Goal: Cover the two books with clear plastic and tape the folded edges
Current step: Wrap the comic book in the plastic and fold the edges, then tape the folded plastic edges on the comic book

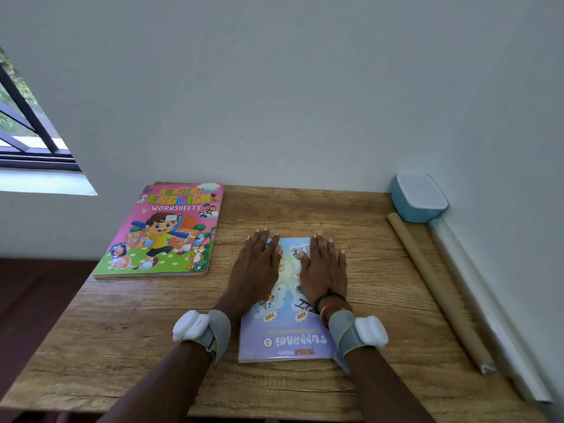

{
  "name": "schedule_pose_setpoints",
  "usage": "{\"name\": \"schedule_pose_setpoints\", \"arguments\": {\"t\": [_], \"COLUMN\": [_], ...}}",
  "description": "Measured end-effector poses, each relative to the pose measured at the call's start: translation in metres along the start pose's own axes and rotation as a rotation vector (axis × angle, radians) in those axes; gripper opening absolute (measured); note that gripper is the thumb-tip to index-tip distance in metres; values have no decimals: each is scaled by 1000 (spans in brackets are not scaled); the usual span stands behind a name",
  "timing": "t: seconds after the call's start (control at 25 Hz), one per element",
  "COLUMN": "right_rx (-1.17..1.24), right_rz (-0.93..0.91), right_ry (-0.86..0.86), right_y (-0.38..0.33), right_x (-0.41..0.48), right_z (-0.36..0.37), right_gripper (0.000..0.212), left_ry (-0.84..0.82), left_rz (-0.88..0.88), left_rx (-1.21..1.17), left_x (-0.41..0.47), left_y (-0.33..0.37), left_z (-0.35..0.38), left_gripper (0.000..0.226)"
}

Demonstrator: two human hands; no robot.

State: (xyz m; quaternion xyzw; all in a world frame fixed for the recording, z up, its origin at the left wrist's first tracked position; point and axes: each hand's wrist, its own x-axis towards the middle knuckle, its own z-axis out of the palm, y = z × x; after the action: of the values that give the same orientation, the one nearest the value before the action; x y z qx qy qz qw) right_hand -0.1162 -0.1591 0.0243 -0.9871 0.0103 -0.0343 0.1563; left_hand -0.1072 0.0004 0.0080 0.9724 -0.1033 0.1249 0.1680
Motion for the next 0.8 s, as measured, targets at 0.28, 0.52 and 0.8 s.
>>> {"name": "schedule_pose_setpoints", "arguments": {"t": [0.28,0.52,0.8], "right_rx": [139,197,-31], "right_rz": [52,170,236], "right_ry": [147,412,350], "right_y": [-6,58,153], "right_x": [-12,23,90], "right_z": [-4,-54,-122], "right_gripper": [87,60,62], "left_ry": [150,47,-302], "left_rz": [77,-70,-300], "left_rx": [-1,-689,-1202], "left_x": [20,69,130], "left_y": [42,137,237], "left_z": [7,20,6], "left_gripper": [50,39,72]}}
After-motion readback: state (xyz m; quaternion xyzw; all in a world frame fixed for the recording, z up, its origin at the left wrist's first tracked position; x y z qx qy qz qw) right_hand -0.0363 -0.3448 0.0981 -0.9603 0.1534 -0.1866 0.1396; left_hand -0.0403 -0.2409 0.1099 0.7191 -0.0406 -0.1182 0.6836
